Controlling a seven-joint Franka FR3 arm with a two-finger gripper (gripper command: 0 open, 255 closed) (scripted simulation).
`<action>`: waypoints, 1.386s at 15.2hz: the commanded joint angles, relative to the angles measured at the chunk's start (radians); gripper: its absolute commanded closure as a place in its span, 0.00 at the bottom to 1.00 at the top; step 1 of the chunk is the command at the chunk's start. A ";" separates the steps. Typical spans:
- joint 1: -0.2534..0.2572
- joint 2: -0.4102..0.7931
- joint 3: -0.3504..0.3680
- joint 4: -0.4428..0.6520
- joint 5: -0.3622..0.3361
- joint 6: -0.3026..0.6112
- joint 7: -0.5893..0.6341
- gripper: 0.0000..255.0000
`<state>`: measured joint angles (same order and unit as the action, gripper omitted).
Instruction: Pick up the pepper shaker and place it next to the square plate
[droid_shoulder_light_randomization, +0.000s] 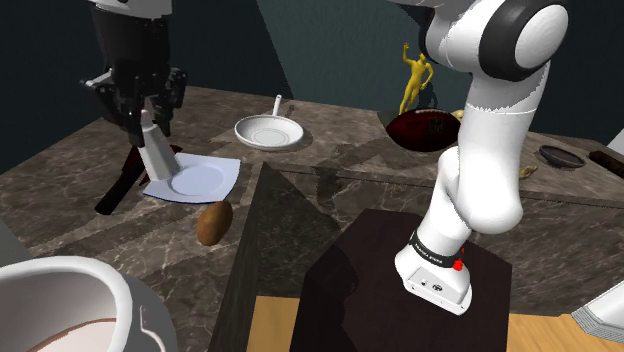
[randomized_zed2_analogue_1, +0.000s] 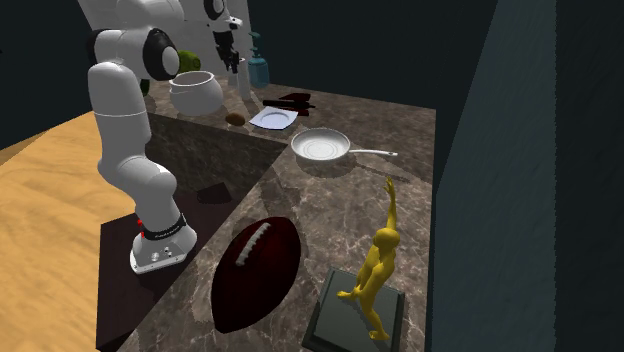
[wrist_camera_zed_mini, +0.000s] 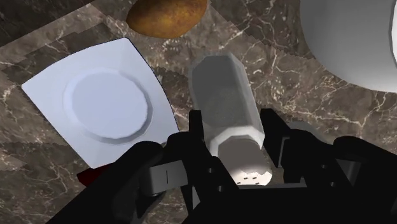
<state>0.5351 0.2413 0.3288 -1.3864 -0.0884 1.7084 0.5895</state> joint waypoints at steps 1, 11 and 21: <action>0.000 -0.003 0.000 -0.029 0.000 0.027 0.003 1.00; -0.009 -0.016 -0.003 -0.182 0.003 0.167 0.005 1.00; -0.011 -0.004 -0.006 -0.301 -0.004 0.297 0.011 1.00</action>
<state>0.5242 0.2357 0.3234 -1.6754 -0.0910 1.9916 0.5999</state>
